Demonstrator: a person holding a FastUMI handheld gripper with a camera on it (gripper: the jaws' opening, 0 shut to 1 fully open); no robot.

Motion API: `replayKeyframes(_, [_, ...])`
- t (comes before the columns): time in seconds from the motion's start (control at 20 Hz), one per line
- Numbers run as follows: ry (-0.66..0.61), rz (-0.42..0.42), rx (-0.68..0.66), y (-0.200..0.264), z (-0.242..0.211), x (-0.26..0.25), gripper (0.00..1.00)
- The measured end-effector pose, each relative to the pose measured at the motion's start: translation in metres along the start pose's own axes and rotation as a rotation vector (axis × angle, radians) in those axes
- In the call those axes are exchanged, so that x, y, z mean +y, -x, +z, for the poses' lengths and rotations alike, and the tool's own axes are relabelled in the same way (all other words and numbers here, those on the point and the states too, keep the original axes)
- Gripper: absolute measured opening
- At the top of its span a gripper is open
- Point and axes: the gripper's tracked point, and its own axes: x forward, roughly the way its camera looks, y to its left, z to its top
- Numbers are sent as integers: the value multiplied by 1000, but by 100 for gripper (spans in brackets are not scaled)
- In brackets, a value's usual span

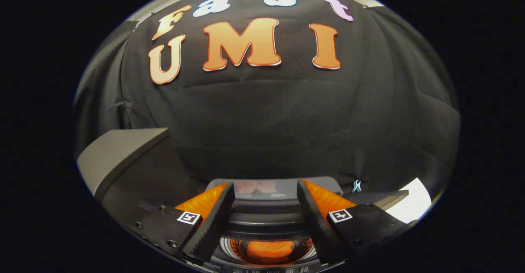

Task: Put the clothes into the washing machine and then close the washing machine lid.

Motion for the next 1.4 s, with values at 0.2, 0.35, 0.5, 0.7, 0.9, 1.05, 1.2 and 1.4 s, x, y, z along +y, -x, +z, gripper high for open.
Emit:
replayKeyframes(0.2, [-12, -1, 52, 18, -49, -5, 98])
replayKeyframes(0.35, [-38, -8, 63, 25, -55, -10, 98])
replayKeyframes(0.5, [-48, -16, 32, 29, -40, -10, 99])
replayKeyframes(0.7, [-34, -11, -34, 46, -5, -6, 98])
replayKeyframes(0.9, [-19, 5, -118, 78, 43, 1, 98])
replayKeyframes(1.05, [0, 16, -188, 110, 80, 3, 98])
replayKeyframes(1.2, [-18, 36, -268, 144, 118, 2, 98])
replayKeyframes(1.4, [-35, 46, -355, 188, 157, -4, 98])
